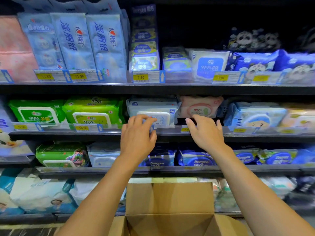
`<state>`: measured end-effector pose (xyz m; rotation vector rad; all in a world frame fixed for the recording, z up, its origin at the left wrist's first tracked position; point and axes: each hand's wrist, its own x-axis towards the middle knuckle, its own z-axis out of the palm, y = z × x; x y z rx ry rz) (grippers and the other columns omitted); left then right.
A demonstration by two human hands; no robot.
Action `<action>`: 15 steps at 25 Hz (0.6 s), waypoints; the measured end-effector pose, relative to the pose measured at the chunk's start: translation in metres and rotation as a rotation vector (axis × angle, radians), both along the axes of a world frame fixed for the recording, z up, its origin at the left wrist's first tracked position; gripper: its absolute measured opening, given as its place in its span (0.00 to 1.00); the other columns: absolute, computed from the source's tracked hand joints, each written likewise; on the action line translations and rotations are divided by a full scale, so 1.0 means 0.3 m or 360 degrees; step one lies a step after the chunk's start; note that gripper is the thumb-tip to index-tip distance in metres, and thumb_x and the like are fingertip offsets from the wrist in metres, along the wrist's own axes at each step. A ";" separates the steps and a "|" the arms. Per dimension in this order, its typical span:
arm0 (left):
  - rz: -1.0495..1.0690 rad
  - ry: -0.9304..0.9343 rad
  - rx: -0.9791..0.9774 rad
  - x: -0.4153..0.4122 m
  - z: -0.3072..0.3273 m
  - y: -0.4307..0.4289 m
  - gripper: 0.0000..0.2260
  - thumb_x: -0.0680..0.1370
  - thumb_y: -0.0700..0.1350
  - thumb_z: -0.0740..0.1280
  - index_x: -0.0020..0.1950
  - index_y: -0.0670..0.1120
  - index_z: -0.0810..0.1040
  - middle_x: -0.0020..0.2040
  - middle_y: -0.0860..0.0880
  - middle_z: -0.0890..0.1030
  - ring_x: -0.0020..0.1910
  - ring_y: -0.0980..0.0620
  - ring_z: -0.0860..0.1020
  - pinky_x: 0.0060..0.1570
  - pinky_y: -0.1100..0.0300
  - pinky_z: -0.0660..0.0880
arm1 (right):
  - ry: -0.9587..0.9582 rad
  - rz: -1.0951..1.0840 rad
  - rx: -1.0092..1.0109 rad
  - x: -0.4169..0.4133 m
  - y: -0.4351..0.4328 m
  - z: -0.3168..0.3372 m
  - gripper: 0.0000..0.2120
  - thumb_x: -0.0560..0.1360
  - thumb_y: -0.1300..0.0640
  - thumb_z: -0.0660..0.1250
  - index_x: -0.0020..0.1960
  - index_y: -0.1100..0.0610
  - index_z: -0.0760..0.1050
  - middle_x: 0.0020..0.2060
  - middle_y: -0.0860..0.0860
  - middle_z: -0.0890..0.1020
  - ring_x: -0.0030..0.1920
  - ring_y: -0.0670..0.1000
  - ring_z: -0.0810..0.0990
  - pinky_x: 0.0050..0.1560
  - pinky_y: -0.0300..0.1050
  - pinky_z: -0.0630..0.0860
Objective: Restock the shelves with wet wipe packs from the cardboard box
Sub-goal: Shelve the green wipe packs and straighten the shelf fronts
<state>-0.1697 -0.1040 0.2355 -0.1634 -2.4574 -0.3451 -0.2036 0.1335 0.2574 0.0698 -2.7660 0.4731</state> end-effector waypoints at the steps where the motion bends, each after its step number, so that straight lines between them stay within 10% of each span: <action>1: 0.0003 0.0014 -0.0066 -0.008 0.000 0.022 0.19 0.79 0.54 0.66 0.70 0.57 0.77 0.65 0.52 0.76 0.65 0.47 0.73 0.59 0.47 0.71 | -0.0092 -0.0026 0.0087 -0.010 0.027 0.013 0.28 0.83 0.35 0.45 0.65 0.50 0.75 0.60 0.52 0.80 0.67 0.58 0.74 0.76 0.70 0.53; 6: 0.0063 0.0057 -0.0204 -0.040 -0.032 0.097 0.20 0.80 0.62 0.60 0.71 0.61 0.76 0.63 0.53 0.77 0.64 0.48 0.74 0.63 0.45 0.67 | -0.0508 -0.0064 0.0297 -0.102 0.097 0.096 0.33 0.81 0.31 0.40 0.78 0.42 0.65 0.77 0.56 0.67 0.78 0.62 0.60 0.75 0.72 0.49; 15: 0.0070 0.0064 -0.0257 -0.056 -0.051 0.103 0.21 0.81 0.62 0.59 0.72 0.61 0.75 0.64 0.53 0.77 0.66 0.48 0.72 0.67 0.43 0.66 | -0.0564 -0.0141 0.0412 -0.151 0.057 0.080 0.39 0.78 0.26 0.40 0.79 0.45 0.64 0.80 0.59 0.60 0.80 0.62 0.55 0.76 0.71 0.46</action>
